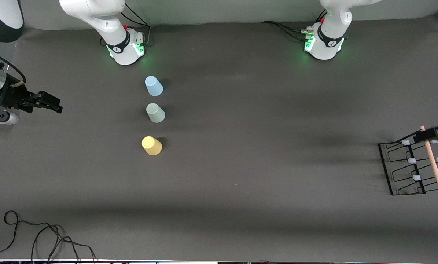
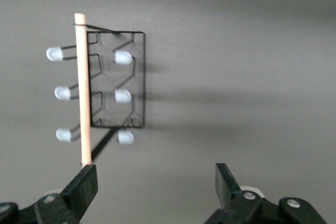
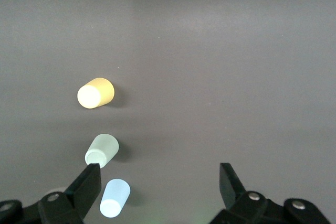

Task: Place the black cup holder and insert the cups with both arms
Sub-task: 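Reach the left gripper down and grasp the wooden rod of the black rack, then carry the black rack with the left gripper to the table middle, then release the rack and withdraw the left gripper while the right gripper reaches cups, then grasp the pale green cup with the right gripper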

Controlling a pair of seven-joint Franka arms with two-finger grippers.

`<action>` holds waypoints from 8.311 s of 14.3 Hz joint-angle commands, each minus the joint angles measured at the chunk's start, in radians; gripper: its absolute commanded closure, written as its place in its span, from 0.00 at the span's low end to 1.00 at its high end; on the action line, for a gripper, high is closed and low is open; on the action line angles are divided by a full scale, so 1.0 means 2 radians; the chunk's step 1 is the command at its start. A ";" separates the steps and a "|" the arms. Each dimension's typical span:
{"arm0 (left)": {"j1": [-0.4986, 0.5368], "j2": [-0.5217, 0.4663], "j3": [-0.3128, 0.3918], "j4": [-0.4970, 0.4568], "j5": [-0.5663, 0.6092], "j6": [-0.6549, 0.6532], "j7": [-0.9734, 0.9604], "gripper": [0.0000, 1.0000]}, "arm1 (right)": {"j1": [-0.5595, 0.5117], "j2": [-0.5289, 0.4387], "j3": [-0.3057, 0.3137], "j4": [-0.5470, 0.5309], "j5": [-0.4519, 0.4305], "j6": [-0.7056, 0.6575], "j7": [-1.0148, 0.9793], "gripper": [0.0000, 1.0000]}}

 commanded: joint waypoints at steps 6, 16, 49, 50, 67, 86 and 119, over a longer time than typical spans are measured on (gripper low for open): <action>0.077 0.089 -0.003 0.020 0.002 0.063 0.135 0.00 | 0.005 0.002 -0.002 0.010 -0.008 -0.007 0.004 0.00; 0.087 0.127 -0.003 -0.005 0.002 0.130 0.156 0.54 | 0.005 0.002 -0.002 0.009 -0.008 -0.009 0.004 0.00; -0.377 0.002 -0.007 -0.137 -0.069 0.105 -0.327 1.00 | 0.005 0.001 -0.002 0.008 -0.008 -0.009 0.004 0.00; -0.398 0.005 -0.007 -0.137 -0.069 0.125 -0.352 1.00 | 0.005 0.001 -0.002 0.008 -0.008 -0.009 0.005 0.00; -0.497 0.042 -0.006 -0.132 -0.059 0.184 -0.469 0.50 | 0.006 -0.002 -0.001 0.003 -0.004 -0.025 0.012 0.00; -0.134 -0.120 -0.001 -0.102 -0.034 -0.012 -0.136 0.00 | 0.180 -0.115 -0.003 -0.397 0.056 0.313 0.231 0.00; -0.096 -0.225 0.006 -0.240 0.003 0.064 -0.038 0.00 | 0.232 -0.041 -0.003 -0.435 0.056 0.434 0.297 1.00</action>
